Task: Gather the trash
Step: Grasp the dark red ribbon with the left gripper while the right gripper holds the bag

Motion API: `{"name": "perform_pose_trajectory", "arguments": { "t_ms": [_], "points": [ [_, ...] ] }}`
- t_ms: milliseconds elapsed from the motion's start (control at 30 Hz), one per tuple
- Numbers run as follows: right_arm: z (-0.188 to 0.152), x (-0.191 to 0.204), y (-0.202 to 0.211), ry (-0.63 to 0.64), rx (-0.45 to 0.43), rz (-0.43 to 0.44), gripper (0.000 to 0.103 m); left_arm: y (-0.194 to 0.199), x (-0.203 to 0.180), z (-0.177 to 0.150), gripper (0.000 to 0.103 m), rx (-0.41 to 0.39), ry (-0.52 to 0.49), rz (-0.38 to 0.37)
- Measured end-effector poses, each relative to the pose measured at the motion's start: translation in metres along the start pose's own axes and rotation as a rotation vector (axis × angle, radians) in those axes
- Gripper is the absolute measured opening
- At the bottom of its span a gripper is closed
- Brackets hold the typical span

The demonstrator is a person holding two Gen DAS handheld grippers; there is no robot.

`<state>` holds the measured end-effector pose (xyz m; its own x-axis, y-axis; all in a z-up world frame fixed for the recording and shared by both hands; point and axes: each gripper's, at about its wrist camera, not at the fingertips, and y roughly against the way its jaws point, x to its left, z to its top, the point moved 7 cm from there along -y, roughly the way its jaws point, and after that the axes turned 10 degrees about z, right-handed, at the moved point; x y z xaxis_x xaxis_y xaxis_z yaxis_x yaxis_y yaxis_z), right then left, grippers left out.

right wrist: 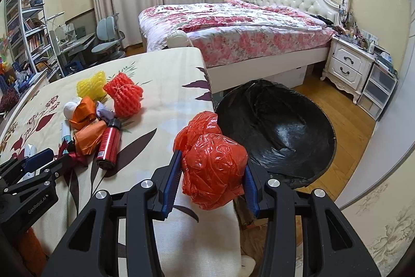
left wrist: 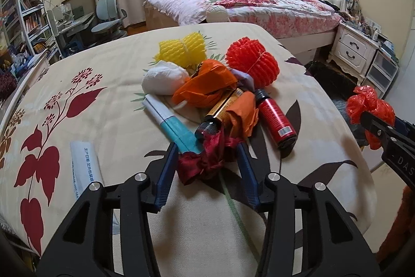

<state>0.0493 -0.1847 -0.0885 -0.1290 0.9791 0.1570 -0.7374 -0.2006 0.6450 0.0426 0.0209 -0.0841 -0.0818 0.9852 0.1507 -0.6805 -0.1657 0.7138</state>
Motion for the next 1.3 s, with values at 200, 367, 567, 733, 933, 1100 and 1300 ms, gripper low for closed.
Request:
{"name": "perform_pose_trajectory", "arguments": {
  "t_ms": [200, 367, 567, 733, 933, 1100, 1300],
  "points": [
    [-0.004, 0.003, -0.005, 0.001, 0.012, 0.009, 0.043, -0.003, 0.001, -0.002, 0.056, 0.008, 0.002, -0.015],
    [-0.004, 0.003, -0.006, -0.003, 0.014, 0.012, 0.043, -0.006, 0.000, -0.007, 0.056, 0.015, -0.008, -0.031],
    [-0.007, 0.003, -0.008, -0.005, 0.020, 0.023, 0.043, -0.011, -0.006, -0.008, 0.047, 0.024, -0.034, -0.044],
    [-0.008, 0.004, -0.008, -0.004, 0.021, 0.028, 0.043, -0.009, -0.007, -0.008, 0.037, 0.021, -0.041, -0.058],
    [-0.007, 0.005, -0.007, -0.003, 0.015, 0.028, 0.043, -0.001, -0.006, -0.009, 0.033, 0.009, -0.038, -0.080],
    [-0.003, 0.008, -0.003, -0.001, 0.001, 0.028, 0.043, 0.012, -0.003, -0.002, 0.033, -0.021, -0.020, -0.089],
    [0.005, 0.005, 0.002, -0.005, -0.025, 0.024, 0.043, 0.027, -0.007, 0.018, 0.033, -0.069, 0.006, -0.104]
  ]
}}
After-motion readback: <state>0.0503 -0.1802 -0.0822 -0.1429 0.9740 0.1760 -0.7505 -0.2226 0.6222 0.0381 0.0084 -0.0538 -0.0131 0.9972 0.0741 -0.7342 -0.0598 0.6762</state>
